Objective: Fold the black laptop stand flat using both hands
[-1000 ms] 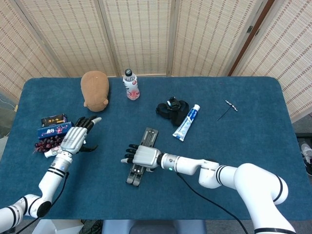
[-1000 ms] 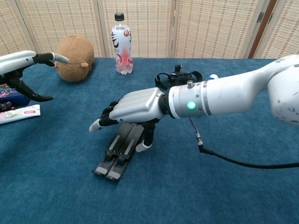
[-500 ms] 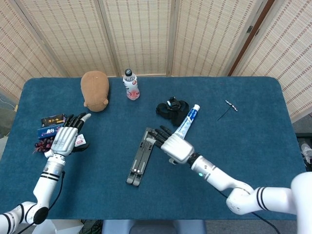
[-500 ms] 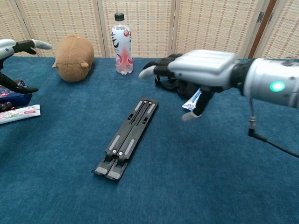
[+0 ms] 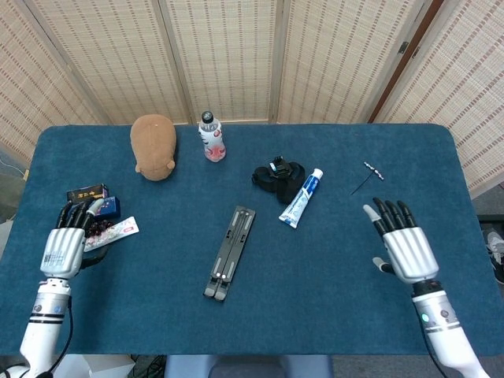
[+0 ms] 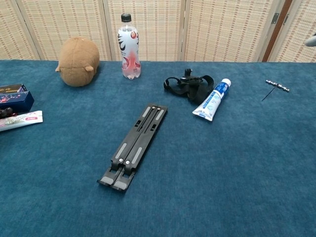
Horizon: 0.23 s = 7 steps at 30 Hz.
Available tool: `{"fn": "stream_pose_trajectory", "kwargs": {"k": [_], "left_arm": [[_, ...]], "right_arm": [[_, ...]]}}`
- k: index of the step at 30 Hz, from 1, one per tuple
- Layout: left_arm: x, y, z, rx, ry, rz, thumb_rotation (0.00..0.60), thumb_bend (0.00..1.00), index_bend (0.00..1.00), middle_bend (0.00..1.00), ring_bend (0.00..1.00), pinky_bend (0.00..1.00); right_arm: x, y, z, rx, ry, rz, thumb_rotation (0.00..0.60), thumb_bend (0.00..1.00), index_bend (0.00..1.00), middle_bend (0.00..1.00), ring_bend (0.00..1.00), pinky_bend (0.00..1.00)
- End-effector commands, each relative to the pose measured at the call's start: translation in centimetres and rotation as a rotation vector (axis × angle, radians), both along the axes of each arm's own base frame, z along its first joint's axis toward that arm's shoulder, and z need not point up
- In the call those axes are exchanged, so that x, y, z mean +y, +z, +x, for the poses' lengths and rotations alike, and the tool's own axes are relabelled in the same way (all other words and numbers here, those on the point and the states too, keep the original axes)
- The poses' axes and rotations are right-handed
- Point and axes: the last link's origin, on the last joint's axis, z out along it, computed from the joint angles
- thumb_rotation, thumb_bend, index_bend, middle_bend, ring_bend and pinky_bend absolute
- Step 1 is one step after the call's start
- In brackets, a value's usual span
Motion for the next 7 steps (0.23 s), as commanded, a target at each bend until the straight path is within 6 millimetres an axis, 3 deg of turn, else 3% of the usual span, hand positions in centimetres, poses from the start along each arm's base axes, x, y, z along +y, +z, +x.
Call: {"fn": "stream_pose_trajectory", "kwargs": {"k": [1,7], "left_arm": [[-2.2,1.1,-0.4,0.009,0.002,0.029,0.6,0.22,0.08,0.07,0.11,0.0],[-4.9,2.2,-0.4,0.013,0.008,0.073,0.6,0.22,0.08,0.07,0.11,0.0]], "right_arm": [[2.2,1.4,-1.6,0.0,-0.041,-0.041,0.6,0.06,0.0,0.0,0.0,0.0],[4.6,2.2,-2.9,-0.034,-0.077,-0.096,0.6,0.06,0.0,0.0,0.0,0.0]]}}
